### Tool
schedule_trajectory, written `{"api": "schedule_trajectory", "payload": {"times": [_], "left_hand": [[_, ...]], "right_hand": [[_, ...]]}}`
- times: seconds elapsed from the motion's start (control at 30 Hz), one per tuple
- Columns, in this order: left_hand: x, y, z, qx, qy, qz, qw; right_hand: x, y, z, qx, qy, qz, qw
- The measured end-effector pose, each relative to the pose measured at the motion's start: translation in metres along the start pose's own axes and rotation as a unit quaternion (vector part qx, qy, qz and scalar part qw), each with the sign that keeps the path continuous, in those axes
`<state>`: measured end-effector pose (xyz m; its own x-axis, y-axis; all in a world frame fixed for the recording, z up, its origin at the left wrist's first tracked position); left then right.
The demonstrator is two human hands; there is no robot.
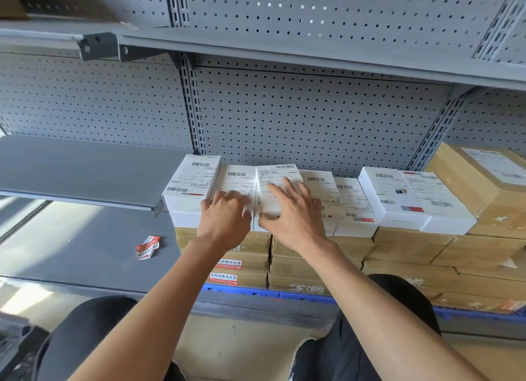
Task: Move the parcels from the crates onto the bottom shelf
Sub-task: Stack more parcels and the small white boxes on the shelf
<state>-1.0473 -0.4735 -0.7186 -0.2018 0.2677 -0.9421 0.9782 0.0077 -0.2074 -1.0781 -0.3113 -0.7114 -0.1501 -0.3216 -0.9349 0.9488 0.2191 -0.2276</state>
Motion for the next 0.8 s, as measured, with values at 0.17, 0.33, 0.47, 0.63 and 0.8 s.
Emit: {"api": "schedule_trajectory", "payload": {"times": [0.17, 0.33, 0.47, 0.63, 0.8], "left_hand": [[0.002, -0.012, -0.020, 0.030, -0.007, 0.000, 1.000], [0.012, -0.023, -0.053, 0.090, 0.011, 0.005, 0.996], [0.028, -0.031, -0.083, 0.124, 0.023, 0.020, 0.992], [0.044, -0.036, -0.106, 0.143, 0.024, 0.039, 0.989], [0.052, -0.034, -0.111, 0.145, -0.011, 0.032, 0.989]], "right_hand": [[-0.013, 0.006, -0.032, 0.017, -0.002, -0.040, 0.999], [-0.023, 0.008, -0.075, 0.046, -0.009, -0.066, 0.997], [-0.031, 0.015, -0.107, 0.069, 0.001, -0.082, 0.994], [-0.039, 0.023, -0.136, 0.080, 0.022, -0.065, 0.994], [-0.037, 0.024, -0.144, 0.085, 0.011, -0.067, 0.994]]}}
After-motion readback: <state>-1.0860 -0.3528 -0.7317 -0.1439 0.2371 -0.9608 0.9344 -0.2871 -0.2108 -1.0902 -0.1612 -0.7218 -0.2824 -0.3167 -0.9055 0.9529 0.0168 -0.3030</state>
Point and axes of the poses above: each hand's wrist, its own y-axis away from the middle knuckle, its own x-axis out of the palm, z = x × y, the point moved 1 cm from there along -y, towards the middle knuckle, and after that the axes turned 7 degrees about x, right-handed, at the moved point
